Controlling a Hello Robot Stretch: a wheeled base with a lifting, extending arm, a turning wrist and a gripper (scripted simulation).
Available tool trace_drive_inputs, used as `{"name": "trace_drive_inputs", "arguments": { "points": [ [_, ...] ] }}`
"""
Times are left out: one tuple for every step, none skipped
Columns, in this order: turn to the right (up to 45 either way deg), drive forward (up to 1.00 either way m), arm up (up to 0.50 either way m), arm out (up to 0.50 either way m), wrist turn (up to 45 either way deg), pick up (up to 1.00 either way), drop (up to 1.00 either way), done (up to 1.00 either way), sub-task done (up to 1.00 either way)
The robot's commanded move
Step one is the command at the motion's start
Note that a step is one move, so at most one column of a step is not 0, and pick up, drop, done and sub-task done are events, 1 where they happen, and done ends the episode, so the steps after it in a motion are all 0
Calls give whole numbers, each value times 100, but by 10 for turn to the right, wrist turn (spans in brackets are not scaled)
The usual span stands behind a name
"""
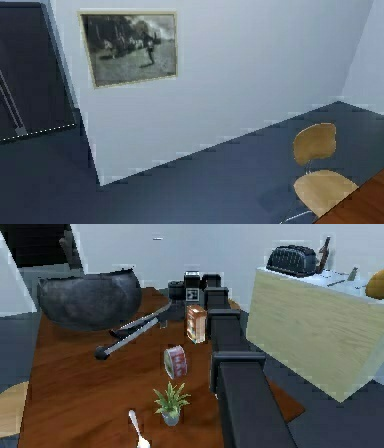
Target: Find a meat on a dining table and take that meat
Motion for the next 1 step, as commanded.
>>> {"name": "trace_drive_inputs", "arguments": {
  "points": [
    [0,0,0,0,450,0,0,0,0]
  ]
}}
